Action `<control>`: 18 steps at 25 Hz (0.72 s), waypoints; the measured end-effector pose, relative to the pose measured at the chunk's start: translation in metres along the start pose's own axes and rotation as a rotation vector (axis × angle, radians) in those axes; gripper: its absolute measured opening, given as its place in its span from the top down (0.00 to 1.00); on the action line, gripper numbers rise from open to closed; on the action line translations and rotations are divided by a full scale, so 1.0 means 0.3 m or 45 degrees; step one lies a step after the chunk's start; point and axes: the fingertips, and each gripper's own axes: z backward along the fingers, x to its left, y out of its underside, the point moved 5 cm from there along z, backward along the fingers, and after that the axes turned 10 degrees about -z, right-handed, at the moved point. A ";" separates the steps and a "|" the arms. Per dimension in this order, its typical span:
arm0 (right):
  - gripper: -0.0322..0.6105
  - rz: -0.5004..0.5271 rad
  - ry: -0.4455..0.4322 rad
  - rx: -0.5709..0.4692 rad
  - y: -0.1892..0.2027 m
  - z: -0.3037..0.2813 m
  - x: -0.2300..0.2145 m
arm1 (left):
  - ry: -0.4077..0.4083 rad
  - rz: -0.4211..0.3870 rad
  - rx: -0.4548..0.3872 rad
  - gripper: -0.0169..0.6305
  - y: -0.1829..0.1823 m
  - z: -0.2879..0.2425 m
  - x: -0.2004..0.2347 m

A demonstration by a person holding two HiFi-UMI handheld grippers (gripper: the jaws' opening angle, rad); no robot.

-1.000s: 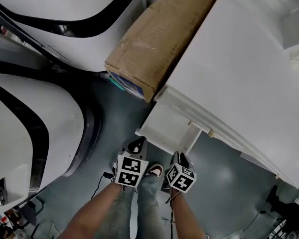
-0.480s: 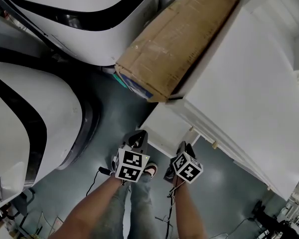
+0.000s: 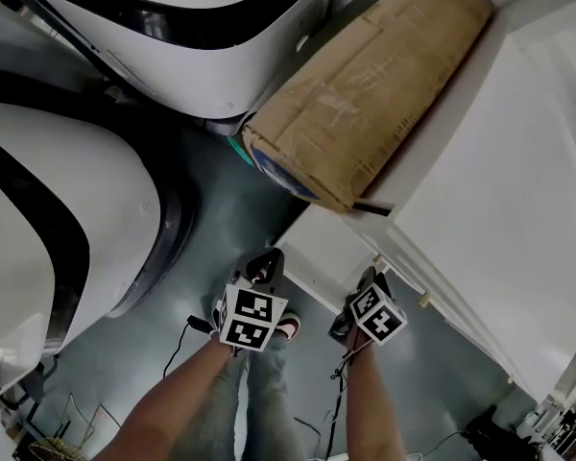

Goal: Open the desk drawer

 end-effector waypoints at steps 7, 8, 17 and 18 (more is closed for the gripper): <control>0.80 0.031 0.028 -0.014 -0.016 -0.033 0.021 | 0.002 0.021 0.014 0.95 0.007 -0.013 0.027; 0.80 0.034 0.028 -0.015 -0.011 -0.033 0.025 | 0.002 0.021 0.017 0.95 0.008 -0.015 0.031; 0.76 0.007 0.025 -0.026 -0.036 -0.063 0.046 | -0.001 0.012 0.018 0.95 0.000 -0.030 0.055; 0.76 0.012 0.025 -0.029 -0.044 -0.067 0.049 | 0.000 0.011 0.018 0.95 -0.001 -0.031 0.055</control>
